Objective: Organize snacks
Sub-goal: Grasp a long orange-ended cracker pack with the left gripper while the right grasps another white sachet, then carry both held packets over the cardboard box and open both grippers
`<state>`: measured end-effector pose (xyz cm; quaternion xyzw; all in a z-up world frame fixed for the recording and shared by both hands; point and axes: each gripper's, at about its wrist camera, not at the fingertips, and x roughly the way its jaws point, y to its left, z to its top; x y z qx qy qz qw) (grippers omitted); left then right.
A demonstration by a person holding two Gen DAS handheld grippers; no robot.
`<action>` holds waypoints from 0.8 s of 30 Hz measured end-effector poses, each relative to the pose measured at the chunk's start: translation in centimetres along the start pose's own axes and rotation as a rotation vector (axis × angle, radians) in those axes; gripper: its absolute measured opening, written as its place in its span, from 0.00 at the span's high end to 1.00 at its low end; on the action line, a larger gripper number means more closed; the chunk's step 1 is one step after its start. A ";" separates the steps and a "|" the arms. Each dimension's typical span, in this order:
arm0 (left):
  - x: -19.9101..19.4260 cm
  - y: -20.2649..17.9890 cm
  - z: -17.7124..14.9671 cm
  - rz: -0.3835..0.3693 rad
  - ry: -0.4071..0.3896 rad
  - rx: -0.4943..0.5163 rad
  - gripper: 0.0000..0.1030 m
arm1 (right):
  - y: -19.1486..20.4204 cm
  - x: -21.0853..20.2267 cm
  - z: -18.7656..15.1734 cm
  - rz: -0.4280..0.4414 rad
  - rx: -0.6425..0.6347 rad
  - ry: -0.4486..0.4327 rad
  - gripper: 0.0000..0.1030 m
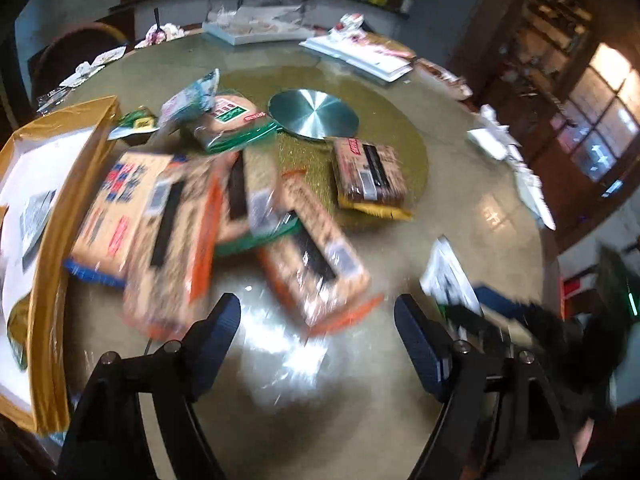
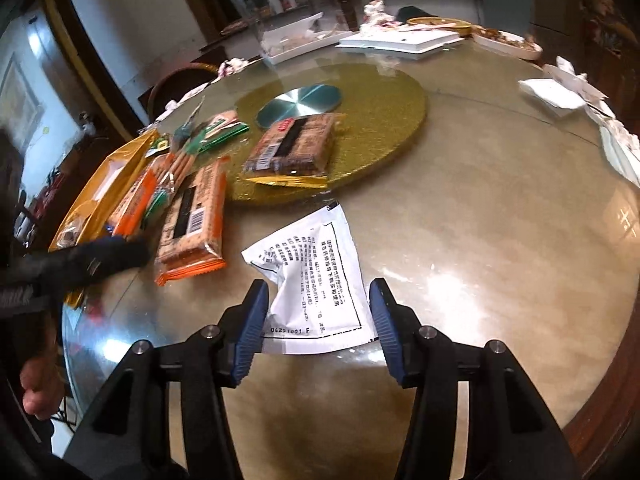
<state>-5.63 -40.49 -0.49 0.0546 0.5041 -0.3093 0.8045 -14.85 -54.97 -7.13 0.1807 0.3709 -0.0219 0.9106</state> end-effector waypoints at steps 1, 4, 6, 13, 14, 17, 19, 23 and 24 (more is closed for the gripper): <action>1.1 -0.8 0.9 0.021 0.017 -0.005 0.23 | 0.0 -0.1 -0.1 -0.003 0.006 0.000 0.48; 3.3 -2.3 2.4 0.151 0.043 0.022 0.23 | -0.3 -0.5 -0.4 -0.006 0.007 0.000 0.48; 4.3 -2.7 2.6 0.191 0.054 0.038 0.23 | -0.4 -0.6 -0.6 -0.002 0.009 -0.003 0.48; 2.0 -0.8 -2.1 0.085 0.046 0.162 0.43 | 0.6 -0.3 -0.5 0.030 -0.061 0.022 0.36; 1.3 -0.4 -3.2 0.058 0.044 0.190 0.44 | 0.8 -0.1 -0.4 0.031 -0.077 0.028 0.35; -0.8 0.9 -6.1 -0.004 0.054 0.294 0.45 | 1.5 0.4 -0.2 0.021 -0.121 0.040 0.34; -1.6 1.8 -7.1 -0.001 0.063 0.303 0.44 | 2.1 0.8 0.0 -0.001 -0.145 0.042 0.34; -1.6 2.7 -6.8 0.017 0.032 0.239 0.44 | 4.2 1.7 0.0 -0.122 -0.226 0.052 0.47; -1.5 2.6 -6.8 0.030 0.023 0.233 0.44 | 4.5 1.7 0.0 -0.138 -0.229 0.054 0.47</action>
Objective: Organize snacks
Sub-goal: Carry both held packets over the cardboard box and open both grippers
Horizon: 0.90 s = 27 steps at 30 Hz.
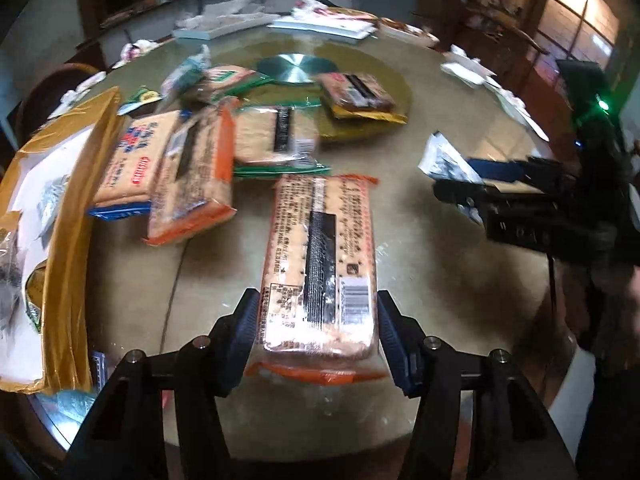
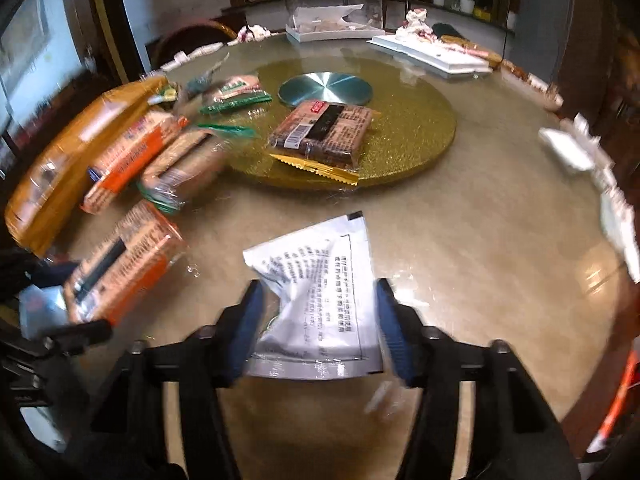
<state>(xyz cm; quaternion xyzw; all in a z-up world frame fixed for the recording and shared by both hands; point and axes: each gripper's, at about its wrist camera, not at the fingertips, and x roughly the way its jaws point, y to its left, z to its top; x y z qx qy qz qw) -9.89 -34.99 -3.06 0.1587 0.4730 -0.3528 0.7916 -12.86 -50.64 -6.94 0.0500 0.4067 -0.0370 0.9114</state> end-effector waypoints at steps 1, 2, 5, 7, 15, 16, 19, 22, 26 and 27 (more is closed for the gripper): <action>0.2 -0.2 0.2 0.013 -0.009 -0.001 0.44 | 0.1 -0.1 -0.1 -0.001 0.013 -0.004 0.49; 0.4 -0.5 0.3 0.027 -0.015 0.007 0.44 | -0.1 -0.2 -0.2 0.004 0.026 -0.010 0.53; 0.3 -1.9 -0.1 0.079 -0.037 0.053 0.48 | -0.5 -0.8 -0.8 0.046 0.091 -0.024 0.60; 0.2 -1.9 -0.3 0.075 -0.041 0.057 0.49 | -0.4 -1.1 -1.2 0.064 0.107 -0.032 0.61; -3.0 1.5 -3.1 -0.123 -0.071 -0.104 0.49 | 0.8 -3.1 -1.8 0.196 0.159 -0.080 0.65; -3.4 2.0 -3.5 -0.140 -0.082 -0.129 0.49 | 1.1 -3.4 -1.7 0.198 0.157 -0.090 0.65; -4.6 3.0 -4.1 -0.158 -0.111 -0.181 0.49 | 1.6 -4.2 -1.6 0.236 0.165 -0.112 0.65; -6.0 3.7 -4.5 -0.171 -0.143 -0.217 0.49 | 3.0 -4.8 -1.2 0.266 0.155 -0.126 0.65; -9.6 6.1 -4.5 -0.155 -0.239 -0.288 0.49 | 6.0 -6.3 0.0 0.364 0.115 -0.162 0.65; -10.6 7.1 -4.4 -0.130 -0.269 -0.310 0.49 | 6.8 -6.5 0.5 0.387 0.106 -0.166 0.65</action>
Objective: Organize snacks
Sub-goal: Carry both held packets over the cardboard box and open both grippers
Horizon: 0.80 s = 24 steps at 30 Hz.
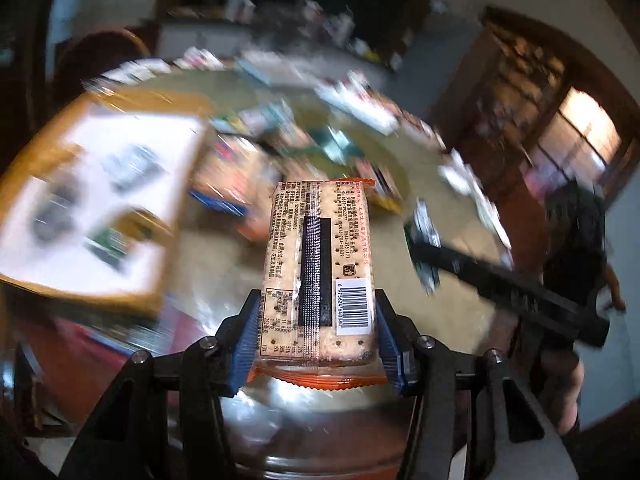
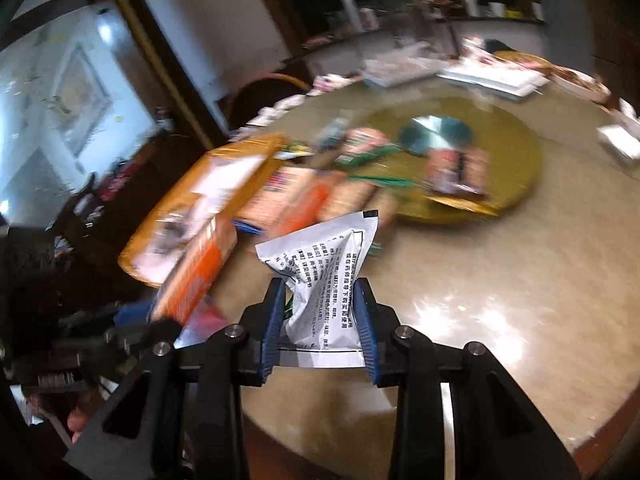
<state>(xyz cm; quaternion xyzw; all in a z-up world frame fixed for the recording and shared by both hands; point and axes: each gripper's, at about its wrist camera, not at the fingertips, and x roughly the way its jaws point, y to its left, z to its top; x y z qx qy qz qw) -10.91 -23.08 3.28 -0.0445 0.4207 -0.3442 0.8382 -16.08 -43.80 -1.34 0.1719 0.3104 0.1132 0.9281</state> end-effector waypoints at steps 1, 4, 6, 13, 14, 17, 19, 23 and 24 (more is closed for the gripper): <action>-1.4 1.2 0.9 0.032 -0.045 -0.027 0.49 | 1.0 0.4 0.5 0.034 -0.006 0.001 0.65; -3.6 4.3 3.0 0.125 -0.118 -0.089 0.49 | 4.1 2.3 2.4 0.121 -0.028 0.012 0.65; -4.2 5.9 4.0 0.187 -0.149 -0.110 0.49 | 6.5 4.4 3.8 0.156 -0.045 0.029 0.65; -1.6 12.4 6.5 0.309 -0.132 -0.198 0.49 | 13.2 12.8 8.4 0.246 -0.073 0.097 0.65; -1.2 13.0 6.6 0.302 -0.119 -0.210 0.49 | 14.0 14.2 9.0 0.240 -0.076 0.105 0.65; 0.3 14.6 6.9 0.291 -0.071 -0.227 0.49 | 15.1 17.8 10.1 0.223 -0.077 0.143 0.65; 0.7 14.9 6.7 0.328 -0.067 -0.208 0.49 | 15.2 19.8 10.5 0.196 -0.076 0.163 0.65; 1.0 14.7 7.0 0.396 -0.065 -0.165 0.49 | 14.9 22.3 10.7 0.152 -0.054 0.203 0.62; 1.1 15.0 7.1 0.403 -0.068 -0.160 0.48 | 14.8 22.7 10.7 0.149 -0.044 0.206 0.62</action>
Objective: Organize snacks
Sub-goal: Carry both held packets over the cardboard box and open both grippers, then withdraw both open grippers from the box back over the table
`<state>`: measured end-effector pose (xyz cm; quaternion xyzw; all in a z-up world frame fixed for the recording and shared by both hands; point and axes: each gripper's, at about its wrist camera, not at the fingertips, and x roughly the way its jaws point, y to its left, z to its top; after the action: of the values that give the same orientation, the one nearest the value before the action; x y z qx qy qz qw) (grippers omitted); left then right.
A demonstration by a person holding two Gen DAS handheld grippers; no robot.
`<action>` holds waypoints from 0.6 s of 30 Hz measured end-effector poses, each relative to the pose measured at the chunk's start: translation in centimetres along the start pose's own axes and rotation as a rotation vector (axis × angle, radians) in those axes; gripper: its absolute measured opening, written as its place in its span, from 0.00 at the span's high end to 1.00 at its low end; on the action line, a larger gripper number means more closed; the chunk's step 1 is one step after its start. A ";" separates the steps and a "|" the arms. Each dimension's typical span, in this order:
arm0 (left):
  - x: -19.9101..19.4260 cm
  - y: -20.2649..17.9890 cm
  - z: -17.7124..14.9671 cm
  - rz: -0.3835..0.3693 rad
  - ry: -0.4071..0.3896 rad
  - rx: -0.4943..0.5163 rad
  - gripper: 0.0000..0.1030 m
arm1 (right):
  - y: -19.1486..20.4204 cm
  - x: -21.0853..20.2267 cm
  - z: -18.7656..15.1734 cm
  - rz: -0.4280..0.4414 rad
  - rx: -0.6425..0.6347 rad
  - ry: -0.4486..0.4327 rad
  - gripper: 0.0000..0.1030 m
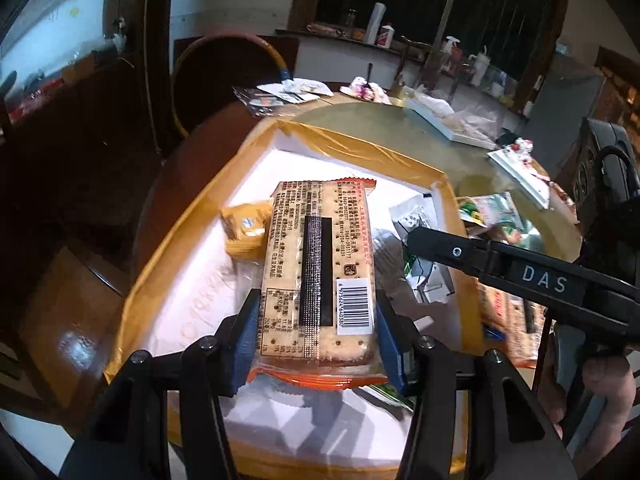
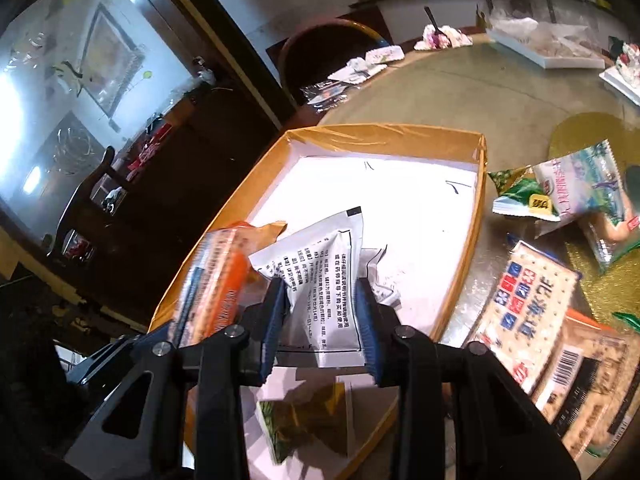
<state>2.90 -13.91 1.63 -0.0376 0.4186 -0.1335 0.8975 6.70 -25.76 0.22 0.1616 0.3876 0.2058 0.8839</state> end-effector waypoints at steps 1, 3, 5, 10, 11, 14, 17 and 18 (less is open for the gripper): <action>0.2 0.1 0.1 0.001 0.001 0.007 0.47 | -0.2 0.3 0.1 0.002 0.008 0.003 0.61; 0.1 0.4 0.0 -0.007 0.005 0.015 0.45 | -0.7 0.4 0.2 0.009 0.036 0.010 0.53; -0.4 0.6 0.0 -0.029 -0.008 0.017 0.40 | -1.1 -0.5 0.0 0.031 0.054 -0.012 0.42; -2.6 -0.8 -1.0 -0.060 -0.055 0.020 0.24 | -1.2 -6.0 -1.3 0.053 0.052 -0.129 0.26; -3.0 -1.3 -1.2 -0.059 -0.061 0.025 0.24 | -1.3 -7.0 -1.6 0.055 0.056 -0.149 0.25; -4.8 -3.3 -1.9 -0.084 -0.091 0.047 0.24 | -2.7 -10.8 -3.3 0.076 0.076 -0.229 0.21; -6.3 -5.7 -2.5 -0.131 -0.101 0.072 0.23 | -5.0 -14.0 -5.1 0.082 0.112 -0.271 0.21; -6.6 -6.5 -2.7 -0.149 -0.098 0.081 0.23 | -5.9 -14.9 -5.8 0.082 0.124 -0.278 0.21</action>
<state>-4.53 -18.25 5.90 -0.0387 0.3647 -0.2150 0.9052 -5.41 -37.40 3.04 0.2584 0.2666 0.1931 0.9082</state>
